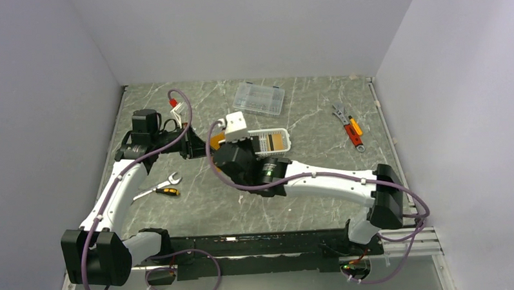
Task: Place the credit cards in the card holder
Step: Open the card holder.
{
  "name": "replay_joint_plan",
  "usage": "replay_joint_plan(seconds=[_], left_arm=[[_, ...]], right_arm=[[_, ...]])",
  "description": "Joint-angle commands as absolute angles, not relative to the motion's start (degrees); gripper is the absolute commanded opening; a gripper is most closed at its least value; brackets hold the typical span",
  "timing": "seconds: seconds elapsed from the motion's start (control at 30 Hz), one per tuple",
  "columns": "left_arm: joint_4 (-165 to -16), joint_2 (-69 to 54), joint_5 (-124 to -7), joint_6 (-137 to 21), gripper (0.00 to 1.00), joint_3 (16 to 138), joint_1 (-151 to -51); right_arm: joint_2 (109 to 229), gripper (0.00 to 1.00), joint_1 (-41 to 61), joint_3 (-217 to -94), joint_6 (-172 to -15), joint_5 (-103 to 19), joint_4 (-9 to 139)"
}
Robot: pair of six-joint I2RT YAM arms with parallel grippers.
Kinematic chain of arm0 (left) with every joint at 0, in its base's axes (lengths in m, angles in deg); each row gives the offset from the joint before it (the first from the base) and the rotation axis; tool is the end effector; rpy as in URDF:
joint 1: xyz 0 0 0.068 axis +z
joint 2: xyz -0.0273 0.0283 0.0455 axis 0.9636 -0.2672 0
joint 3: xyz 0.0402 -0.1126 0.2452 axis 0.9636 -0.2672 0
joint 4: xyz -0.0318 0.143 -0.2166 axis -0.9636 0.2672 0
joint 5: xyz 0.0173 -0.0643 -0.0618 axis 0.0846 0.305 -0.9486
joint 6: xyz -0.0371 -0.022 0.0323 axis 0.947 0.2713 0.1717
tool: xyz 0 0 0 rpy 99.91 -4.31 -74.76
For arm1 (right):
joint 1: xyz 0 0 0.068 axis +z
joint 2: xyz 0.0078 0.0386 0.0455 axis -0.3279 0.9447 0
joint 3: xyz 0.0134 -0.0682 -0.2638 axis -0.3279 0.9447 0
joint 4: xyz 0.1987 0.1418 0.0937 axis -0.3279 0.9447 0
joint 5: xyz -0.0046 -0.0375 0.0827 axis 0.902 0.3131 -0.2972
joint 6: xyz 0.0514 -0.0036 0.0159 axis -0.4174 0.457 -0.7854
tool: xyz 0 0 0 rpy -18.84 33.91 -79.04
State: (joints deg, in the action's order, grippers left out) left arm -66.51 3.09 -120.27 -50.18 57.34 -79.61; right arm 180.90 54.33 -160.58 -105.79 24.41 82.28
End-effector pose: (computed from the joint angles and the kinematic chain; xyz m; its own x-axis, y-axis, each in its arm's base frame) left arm 0.2317 -0.0525 0.3075 -0.7935 -0.0826 -0.6029 0.5344 0.3795 -0.7553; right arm 0.1334 0.3422 0.3376 -0.2249 -0.1749 -0.9586 -0.2205 0.9674 -0.1247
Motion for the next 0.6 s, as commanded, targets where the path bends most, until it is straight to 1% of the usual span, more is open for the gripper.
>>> replay_joint_plan(seconds=[0.0,0.13,0.2,0.27,0.33,0.43,0.5,0.57], left_arm=[[-66.54,4.45,-123.33,-49.67,0.0,57.49,-79.73],[-66.3,4.65,-123.17,-49.84,0.0,57.67,-79.78],[-66.3,4.83,-122.96,-49.84,0.0,57.62,-79.78],[-66.65,4.86,-122.73,-49.64,0.0,57.41,-79.78],[-66.88,4.8,-122.77,-49.42,0.0,57.26,-79.78],[-67.0,4.73,-122.72,-49.4,0.0,57.14,-79.78],[-66.9,4.87,-122.66,-49.45,0.0,57.2,-79.78],[-66.9,5.05,-122.55,-49.5,0.0,57.11,-79.78]], right_arm=[[175.58,0.0,51.88,-158.84,-107.95,24.55,78.06],[173.3,0.0,50.13,-157.4,-110.07,19.18,79.54],[171.47,0.0,50.11,-155.1,-107.54,14.53,77.62],[170.14,0.19,50.45,-153.43,-106.21,11.35,77.29],[170.09,0.33,51.59,-152.67,-105.48,10.75,77.78],[171.29,0.42,52.97,-153.35,-104.6,10.52,77.9],[172.47,0.51,53.91,-154.32,-104.06,10.7,77.67],[173.75,0.56,54.58,-155.17,-103.24,11.11,77.2]])
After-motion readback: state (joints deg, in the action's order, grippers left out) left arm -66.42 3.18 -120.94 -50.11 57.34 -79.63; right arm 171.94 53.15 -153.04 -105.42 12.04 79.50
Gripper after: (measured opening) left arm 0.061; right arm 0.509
